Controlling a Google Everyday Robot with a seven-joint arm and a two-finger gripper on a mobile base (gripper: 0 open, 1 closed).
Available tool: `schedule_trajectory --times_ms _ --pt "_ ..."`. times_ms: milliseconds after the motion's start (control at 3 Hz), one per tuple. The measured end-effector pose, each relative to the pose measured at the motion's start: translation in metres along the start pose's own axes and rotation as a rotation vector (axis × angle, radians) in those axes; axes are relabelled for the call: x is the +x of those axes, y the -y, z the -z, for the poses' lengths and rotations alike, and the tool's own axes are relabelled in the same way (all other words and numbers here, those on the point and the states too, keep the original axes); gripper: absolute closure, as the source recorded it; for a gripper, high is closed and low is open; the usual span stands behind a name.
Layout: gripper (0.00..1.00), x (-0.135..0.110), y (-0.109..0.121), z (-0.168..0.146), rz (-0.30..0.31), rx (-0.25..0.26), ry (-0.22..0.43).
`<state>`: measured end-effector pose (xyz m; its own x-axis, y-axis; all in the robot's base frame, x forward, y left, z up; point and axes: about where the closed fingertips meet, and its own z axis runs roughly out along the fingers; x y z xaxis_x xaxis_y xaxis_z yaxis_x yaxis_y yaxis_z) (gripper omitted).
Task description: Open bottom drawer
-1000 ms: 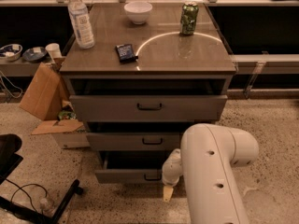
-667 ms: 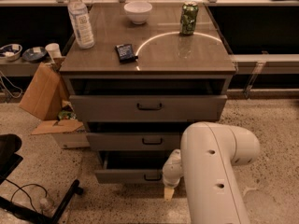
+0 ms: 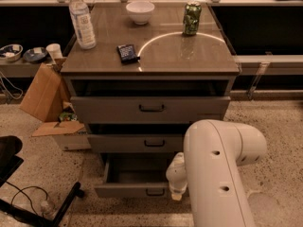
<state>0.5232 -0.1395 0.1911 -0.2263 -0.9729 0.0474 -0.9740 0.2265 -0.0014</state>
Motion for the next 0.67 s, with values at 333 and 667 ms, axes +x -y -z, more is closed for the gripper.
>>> schedule_trajectory --times_ms 333,667 --pt "0.85 0.0085 -0.0178 -0.0081 -0.004 -0.054 -0.027" --pt "1.0 0.0088 -0.0193 -0.0077 -0.004 -0.054 -0.028"
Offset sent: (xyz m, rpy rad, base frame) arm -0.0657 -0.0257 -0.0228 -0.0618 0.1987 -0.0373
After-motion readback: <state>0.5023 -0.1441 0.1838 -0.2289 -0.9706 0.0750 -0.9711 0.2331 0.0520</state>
